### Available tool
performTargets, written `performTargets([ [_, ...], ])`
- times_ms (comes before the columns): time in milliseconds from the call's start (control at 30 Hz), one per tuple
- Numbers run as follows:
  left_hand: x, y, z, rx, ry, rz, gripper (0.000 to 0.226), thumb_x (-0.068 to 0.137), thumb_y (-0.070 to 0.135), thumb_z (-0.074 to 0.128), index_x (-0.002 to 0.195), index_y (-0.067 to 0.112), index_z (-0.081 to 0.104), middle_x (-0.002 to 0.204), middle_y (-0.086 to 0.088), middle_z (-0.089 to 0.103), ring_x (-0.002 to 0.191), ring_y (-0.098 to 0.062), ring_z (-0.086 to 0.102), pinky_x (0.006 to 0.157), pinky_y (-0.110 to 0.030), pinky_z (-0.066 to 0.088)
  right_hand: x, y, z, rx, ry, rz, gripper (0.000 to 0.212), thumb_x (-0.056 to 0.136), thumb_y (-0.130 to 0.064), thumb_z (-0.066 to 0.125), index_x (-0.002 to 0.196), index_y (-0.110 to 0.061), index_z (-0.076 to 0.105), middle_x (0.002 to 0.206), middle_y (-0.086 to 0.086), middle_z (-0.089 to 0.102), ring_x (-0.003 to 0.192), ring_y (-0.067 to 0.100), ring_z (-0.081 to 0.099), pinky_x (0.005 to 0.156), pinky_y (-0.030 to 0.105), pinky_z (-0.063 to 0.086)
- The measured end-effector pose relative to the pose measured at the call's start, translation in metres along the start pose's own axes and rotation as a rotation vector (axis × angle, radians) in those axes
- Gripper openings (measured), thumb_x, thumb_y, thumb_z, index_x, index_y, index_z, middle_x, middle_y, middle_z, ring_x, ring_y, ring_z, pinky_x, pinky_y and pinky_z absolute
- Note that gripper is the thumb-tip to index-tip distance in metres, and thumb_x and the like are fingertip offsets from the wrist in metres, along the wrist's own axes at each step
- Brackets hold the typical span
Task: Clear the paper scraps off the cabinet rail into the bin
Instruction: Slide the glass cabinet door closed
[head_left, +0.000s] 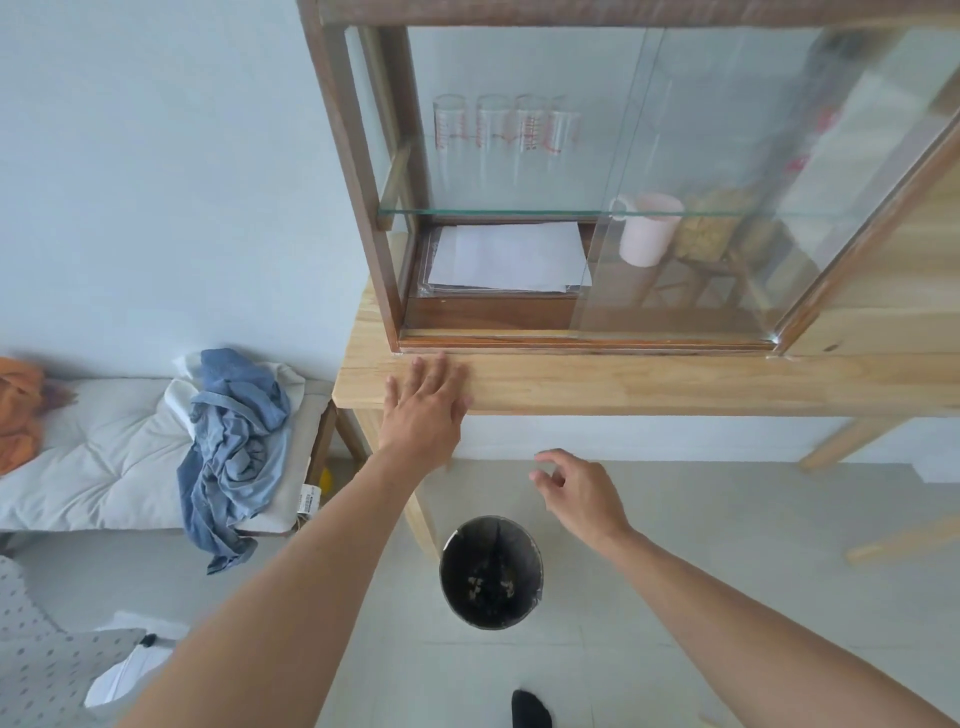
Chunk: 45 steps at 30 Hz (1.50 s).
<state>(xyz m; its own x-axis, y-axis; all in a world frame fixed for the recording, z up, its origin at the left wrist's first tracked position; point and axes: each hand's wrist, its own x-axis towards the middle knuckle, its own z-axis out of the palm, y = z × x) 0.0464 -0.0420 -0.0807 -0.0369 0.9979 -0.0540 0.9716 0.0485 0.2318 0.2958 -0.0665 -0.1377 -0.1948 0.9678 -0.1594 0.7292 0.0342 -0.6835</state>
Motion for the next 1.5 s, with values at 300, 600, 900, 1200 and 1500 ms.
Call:
performTargets([
  [300, -0.01, 0.001, -0.06, -0.176, 0.014, -0.028, 0.057, 0.109, 0.035, 0.047, 0.162, 0.019, 0.032, 0.171, -0.005, 0.022, 0.157, -0.027, 0.015, 0.12, -0.047, 0.03, 0.026, -0.06, -0.085, 0.057, 0.224, -0.122, 0.023, 0.101, -0.037, 0.065, 0.119, -0.028, 0.077, 0.07, -0.011, 0.068, 0.071, 0.014, 0.069, 0.074, 0.035, 0.057],
  [600, -0.011, -0.006, -0.098, -0.104, 0.285, -0.089, 0.055, 0.104, 0.037, 0.054, 0.156, 0.021, 0.044, 0.16, -0.01, 0.04, 0.142, -0.033, 0.041, 0.11, -0.049, 0.042, 0.063, -0.102, -0.142, -0.163, 0.481, -0.387, 0.019, 0.099, -0.018, 0.072, 0.116, -0.014, 0.08, 0.111, 0.003, 0.075, 0.108, 0.029, 0.068, 0.092, 0.041, 0.055],
  [900, 0.003, -0.016, -0.109, -0.212, 0.42, -0.183, 0.102, 0.094, 0.049, 0.066, 0.164, 0.021, -0.003, 0.17, -0.007, 0.015, 0.145, -0.038, 0.034, 0.11, -0.057, 0.039, 0.084, -0.094, -0.215, -0.882, 0.726, -0.685, 0.083, 0.091, -0.012, 0.066, 0.167, -0.007, 0.032, 0.176, 0.024, 0.017, 0.163, 0.047, 0.014, 0.127, 0.071, 0.013],
  [1200, 0.017, -0.018, -0.093, -0.286, 0.429, -0.124, 0.12, 0.089, 0.046, 0.072, 0.16, 0.031, -0.023, 0.173, 0.004, 0.008, 0.146, -0.036, 0.034, 0.106, -0.06, 0.04, 0.108, -0.09, -0.233, -1.056, 0.752, -0.621, 0.115, 0.093, -0.047, 0.076, 0.172, -0.01, 0.001, 0.179, 0.02, -0.011, 0.164, 0.048, -0.006, 0.125, 0.076, 0.006],
  [1500, 0.018, -0.022, -0.09, -0.302, 0.453, -0.107, 0.124, 0.087, 0.041, 0.075, 0.159, 0.034, -0.025, 0.172, 0.001, 0.016, 0.146, -0.036, 0.036, 0.105, -0.06, 0.042, 0.126, -0.127, -0.196, -1.034, 0.764, -0.742, 0.126, 0.085, -0.05, 0.083, 0.172, -0.013, 0.0, 0.18, 0.016, -0.009, 0.165, 0.045, -0.003, 0.126, 0.076, 0.0],
])
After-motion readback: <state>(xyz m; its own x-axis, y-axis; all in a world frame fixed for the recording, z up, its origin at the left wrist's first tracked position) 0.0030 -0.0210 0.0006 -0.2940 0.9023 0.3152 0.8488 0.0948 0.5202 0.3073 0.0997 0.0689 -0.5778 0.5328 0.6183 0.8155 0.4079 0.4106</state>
